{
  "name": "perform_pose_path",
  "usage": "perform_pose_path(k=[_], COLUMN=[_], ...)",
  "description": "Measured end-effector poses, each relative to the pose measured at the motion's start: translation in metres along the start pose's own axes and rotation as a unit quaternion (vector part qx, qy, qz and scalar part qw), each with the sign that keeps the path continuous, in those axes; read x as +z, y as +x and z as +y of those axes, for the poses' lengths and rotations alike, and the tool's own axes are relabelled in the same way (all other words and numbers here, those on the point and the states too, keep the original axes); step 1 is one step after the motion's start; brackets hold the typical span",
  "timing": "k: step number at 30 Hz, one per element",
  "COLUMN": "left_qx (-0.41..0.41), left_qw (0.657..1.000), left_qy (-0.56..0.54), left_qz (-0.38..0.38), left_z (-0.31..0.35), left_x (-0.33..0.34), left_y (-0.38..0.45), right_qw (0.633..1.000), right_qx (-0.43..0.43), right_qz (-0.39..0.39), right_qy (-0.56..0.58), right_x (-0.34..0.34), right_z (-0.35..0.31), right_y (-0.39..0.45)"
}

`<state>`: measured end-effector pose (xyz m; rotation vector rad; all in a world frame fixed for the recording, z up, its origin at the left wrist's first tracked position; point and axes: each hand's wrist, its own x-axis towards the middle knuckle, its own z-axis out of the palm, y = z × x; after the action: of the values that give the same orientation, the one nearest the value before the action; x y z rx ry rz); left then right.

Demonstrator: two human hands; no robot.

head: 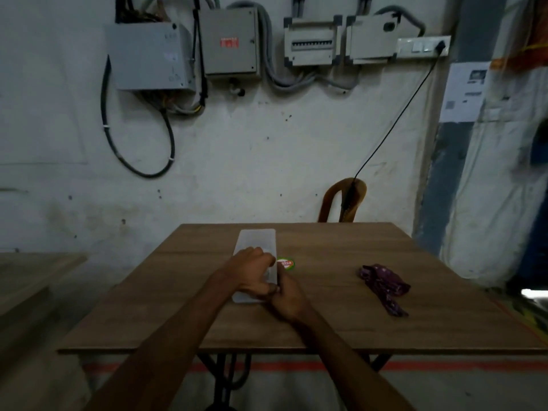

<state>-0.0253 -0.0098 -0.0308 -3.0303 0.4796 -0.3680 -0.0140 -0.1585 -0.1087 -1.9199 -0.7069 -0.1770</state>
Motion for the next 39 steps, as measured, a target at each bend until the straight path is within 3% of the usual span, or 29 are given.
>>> perform_pose_path(k=[7, 9, 13, 17, 20, 22, 24, 25, 28, 29, 31, 32, 33, 36, 37, 39], left_qx=[0.005, -0.006, -0.025, -0.047, -0.087, -0.126, -0.203, -0.259, -0.405, -0.433, -0.471, -0.492, -0.526, -0.615, -0.592, -0.459], left_qw=[0.999, 0.995, 0.941, 0.918, 0.882, 0.828, 0.748, 0.694, 0.49, 0.453, 0.427, 0.437, 0.469, 0.651, 0.699, 0.798], left_qy=[0.01, -0.04, -0.225, -0.23, -0.268, -0.347, -0.422, -0.461, -0.594, -0.617, -0.639, -0.634, -0.607, -0.37, -0.31, -0.242], left_qz=[0.053, 0.093, 0.251, 0.319, 0.376, 0.423, 0.47, 0.489, 0.493, 0.475, 0.433, 0.406, 0.367, 0.248, 0.254, 0.305], left_z=[-0.003, -0.007, -0.026, -0.018, -0.01, -0.006, -0.001, -0.001, -0.009, -0.014, -0.024, -0.031, -0.038, -0.043, -0.042, -0.041], left_x=[0.02, 0.025, 0.019, 0.025, 0.028, 0.029, 0.027, 0.027, 0.031, 0.033, 0.037, 0.039, 0.041, 0.036, 0.035, 0.039], left_y=[-0.002, -0.002, 0.004, -0.001, -0.006, -0.008, -0.01, -0.009, -0.007, -0.009, -0.014, -0.018, -0.022, -0.032, -0.034, -0.025], right_qw=[1.0, 0.999, 0.997, 0.997, 0.999, 0.999, 0.999, 0.999, 1.0, 0.999, 0.999, 0.999, 0.999, 0.998, 0.998, 0.999], right_qx=[0.018, 0.036, 0.066, 0.064, 0.043, 0.033, 0.032, 0.033, 0.029, 0.033, 0.043, 0.046, 0.044, 0.044, 0.043, 0.038], right_qz=[0.016, 0.01, 0.006, 0.009, 0.003, -0.001, 0.0, 0.0, 0.006, 0.01, 0.011, 0.01, 0.014, 0.029, 0.033, 0.033], right_qy=[-0.009, -0.004, 0.034, 0.035, 0.011, 0.002, -0.001, -0.002, -0.003, -0.001, 0.007, 0.008, 0.009, 0.016, 0.012, 0.006], right_x=[0.01, 0.01, 0.014, 0.015, 0.015, 0.016, 0.017, 0.016, 0.018, 0.018, 0.018, 0.018, 0.018, 0.019, 0.02, 0.021], right_z=[0.022, 0.021, 0.03, 0.028, 0.023, 0.023, 0.024, 0.023, 0.026, 0.029, 0.034, 0.034, 0.034, 0.033, 0.034, 0.034], right_y=[0.006, 0.007, 0.011, 0.011, 0.007, 0.007, 0.006, 0.006, 0.008, 0.009, 0.011, 0.012, 0.012, 0.011, 0.012, 0.012])
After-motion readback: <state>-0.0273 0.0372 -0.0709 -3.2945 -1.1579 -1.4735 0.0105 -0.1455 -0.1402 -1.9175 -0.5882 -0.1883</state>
